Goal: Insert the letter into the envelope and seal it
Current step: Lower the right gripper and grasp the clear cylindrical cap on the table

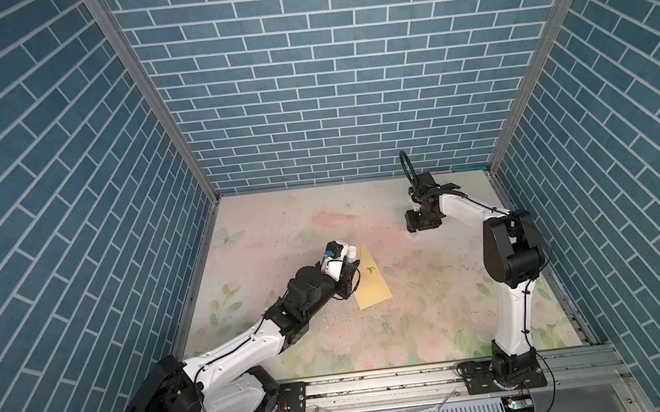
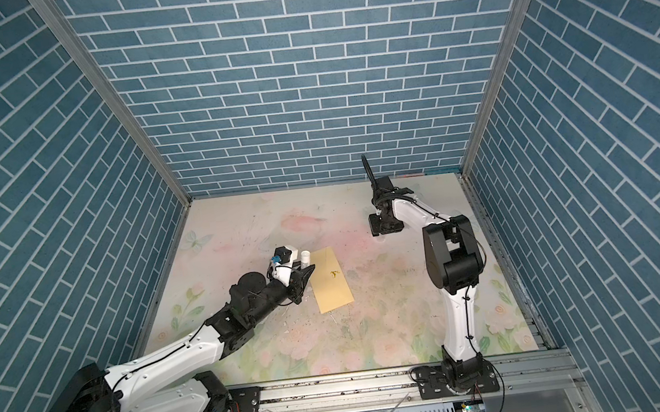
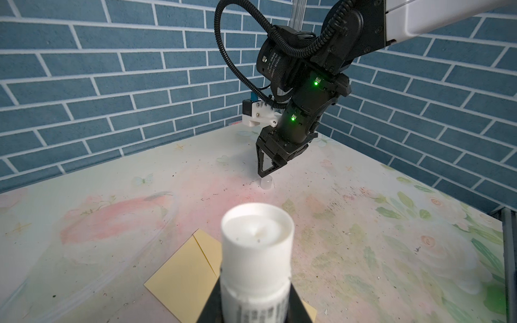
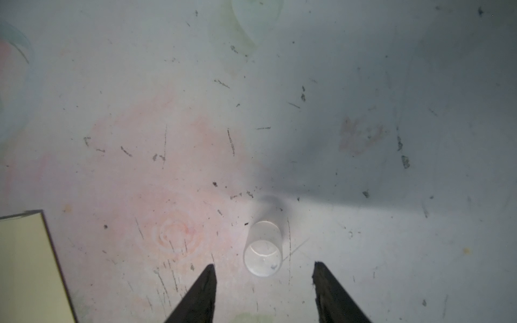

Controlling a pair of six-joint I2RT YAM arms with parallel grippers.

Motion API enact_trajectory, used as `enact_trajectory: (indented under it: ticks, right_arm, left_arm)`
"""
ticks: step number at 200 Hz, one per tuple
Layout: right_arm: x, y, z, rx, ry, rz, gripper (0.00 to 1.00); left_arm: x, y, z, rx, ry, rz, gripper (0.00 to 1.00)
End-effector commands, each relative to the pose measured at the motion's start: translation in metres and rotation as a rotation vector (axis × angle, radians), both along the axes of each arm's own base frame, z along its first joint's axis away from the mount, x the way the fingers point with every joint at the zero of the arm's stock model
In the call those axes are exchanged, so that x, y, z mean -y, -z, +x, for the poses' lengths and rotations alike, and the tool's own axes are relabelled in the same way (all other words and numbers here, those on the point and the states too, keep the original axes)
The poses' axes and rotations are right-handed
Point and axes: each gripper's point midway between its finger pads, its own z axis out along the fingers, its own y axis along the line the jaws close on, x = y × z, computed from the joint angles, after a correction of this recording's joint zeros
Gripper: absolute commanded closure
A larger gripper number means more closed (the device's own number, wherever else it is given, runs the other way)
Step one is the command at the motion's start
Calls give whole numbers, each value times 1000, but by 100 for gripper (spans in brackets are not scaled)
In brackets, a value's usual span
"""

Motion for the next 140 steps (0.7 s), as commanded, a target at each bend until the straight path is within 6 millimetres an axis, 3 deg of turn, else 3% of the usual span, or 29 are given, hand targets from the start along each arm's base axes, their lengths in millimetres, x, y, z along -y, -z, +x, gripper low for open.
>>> enact_trajectory:
  ticks: [1,140]
  right_arm:
    - [-4,-1,6,8,-21,-30,48]
    - [-2,20,10,-20,-39,-115,63]
  left_arm:
    - [2,-8,1,15,6,-28,100]
    - [3,-7,1,11,8,-30,100]
